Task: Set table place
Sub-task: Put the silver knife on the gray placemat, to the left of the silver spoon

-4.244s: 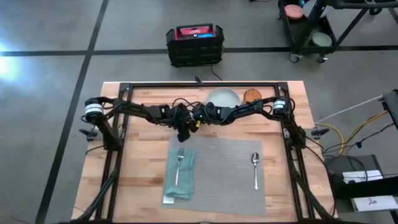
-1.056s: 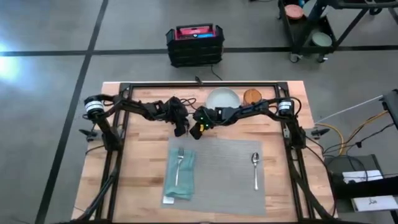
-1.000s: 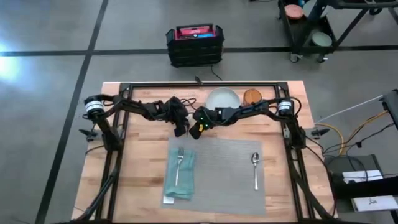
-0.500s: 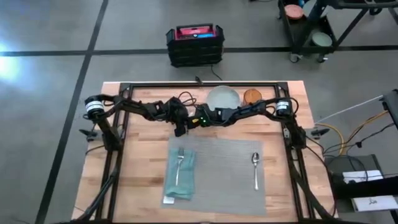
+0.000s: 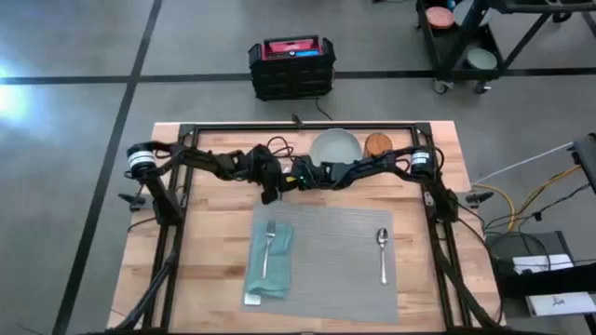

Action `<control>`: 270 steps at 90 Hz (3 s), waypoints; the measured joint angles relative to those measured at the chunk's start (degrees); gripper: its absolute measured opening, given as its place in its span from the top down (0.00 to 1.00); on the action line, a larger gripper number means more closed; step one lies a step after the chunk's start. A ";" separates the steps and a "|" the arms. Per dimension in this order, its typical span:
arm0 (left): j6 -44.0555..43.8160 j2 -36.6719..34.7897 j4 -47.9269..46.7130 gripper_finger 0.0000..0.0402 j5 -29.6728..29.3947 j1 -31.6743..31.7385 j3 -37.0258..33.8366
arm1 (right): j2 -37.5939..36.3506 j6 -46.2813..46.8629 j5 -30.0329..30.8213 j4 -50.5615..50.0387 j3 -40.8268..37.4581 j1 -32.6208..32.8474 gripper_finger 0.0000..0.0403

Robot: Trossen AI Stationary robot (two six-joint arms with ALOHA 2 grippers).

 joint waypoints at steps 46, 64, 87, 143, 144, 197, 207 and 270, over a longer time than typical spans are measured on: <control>0.79 0.00 0.40 0.81 0.26 -0.05 0.00 | -0.13 -0.67 2.74 0.69 -0.09 0.84 0.70; 1.11 -0.02 0.35 0.81 0.90 -0.17 0.00 | -0.74 -20.53 1.86 -0.44 -0.11 0.88 0.68; 1.12 -0.11 0.07 0.81 1.29 -0.11 0.02 | -1.30 -39.94 1.90 -1.44 -0.20 0.88 0.73; 2.58 -0.13 0.42 0.81 3.35 -0.06 0.04 | -2.60 -93.05 2.35 -4.55 -0.17 2.77 0.86; 2.66 -0.13 0.42 0.81 3.70 -0.04 0.04 | -2.60 -93.38 2.36 -4.44 -0.17 2.76 0.86; 3.23 -3.03 -3.13 0.81 -1.16 -0.04 0.79 | -1.90 -98.80 3.13 -5.95 0.85 3.12 0.83; 4.52 -2.88 -3.41 0.81 -1.31 -0.04 0.57 | -1.97 -98.46 2.83 -5.90 1.44 3.13 0.80; 9.45 2.08 2.17 0.81 0.68 -0.11 -0.76 | -2.34 -99.52 2.97 -7.60 1.32 3.13 0.58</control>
